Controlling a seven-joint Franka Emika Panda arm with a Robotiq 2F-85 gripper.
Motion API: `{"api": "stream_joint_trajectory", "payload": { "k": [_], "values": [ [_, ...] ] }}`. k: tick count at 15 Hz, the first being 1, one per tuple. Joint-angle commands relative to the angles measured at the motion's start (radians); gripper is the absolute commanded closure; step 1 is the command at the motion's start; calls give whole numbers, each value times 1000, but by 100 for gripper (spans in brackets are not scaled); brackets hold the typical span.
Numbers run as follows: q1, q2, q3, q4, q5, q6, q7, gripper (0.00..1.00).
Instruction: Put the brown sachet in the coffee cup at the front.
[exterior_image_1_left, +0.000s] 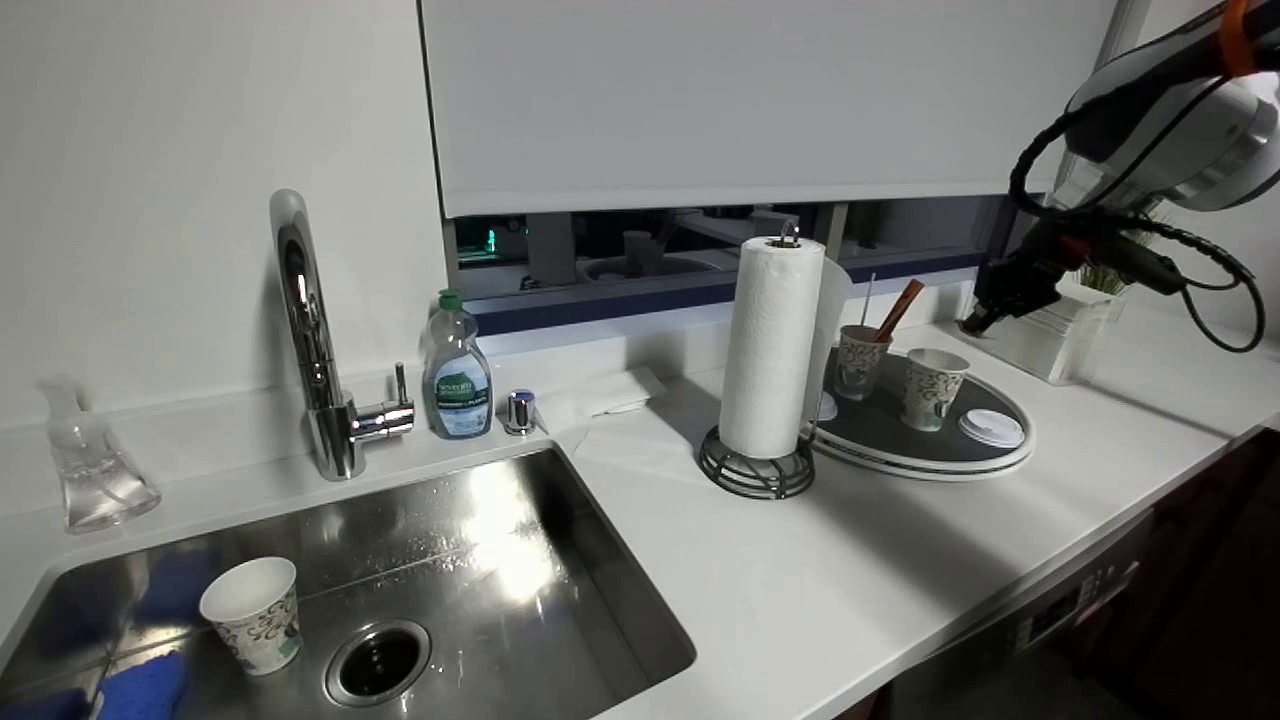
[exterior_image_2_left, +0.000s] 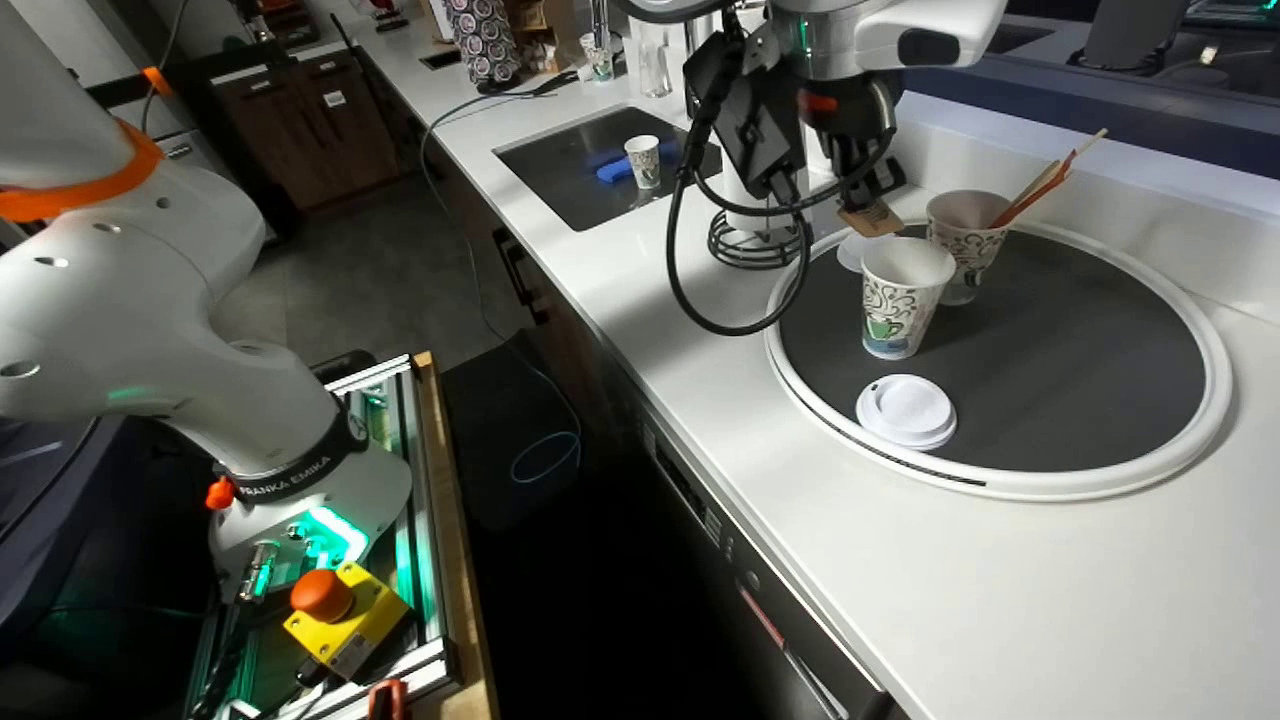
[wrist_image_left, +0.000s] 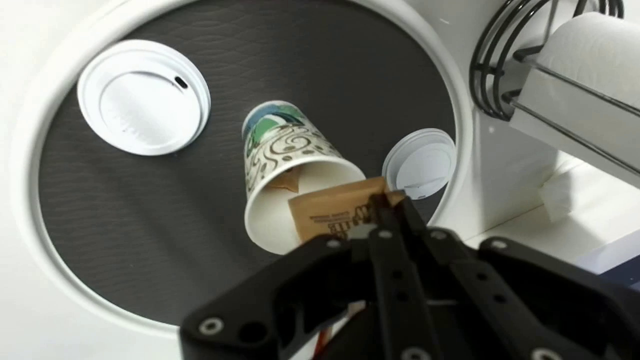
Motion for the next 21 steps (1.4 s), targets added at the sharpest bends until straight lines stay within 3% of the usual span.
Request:
{"api": "stream_joint_trajectory", "payload": {
  "k": [1,9,10,11,16,19,21],
  "values": [
    [86,27,-86,-18,24,49,58,99],
    [117,151,-112,61,105,149,55,98],
    [115,162,-109,69,108,153,53,69],
    [112,173,-108,79,107,157,56,68],
    [105,190,-96,106,122,160,43,33],
    [117,151,-120,73,43,170,121,8],
    [107,169,-111,98,69,145,87,0]
  ]
}}
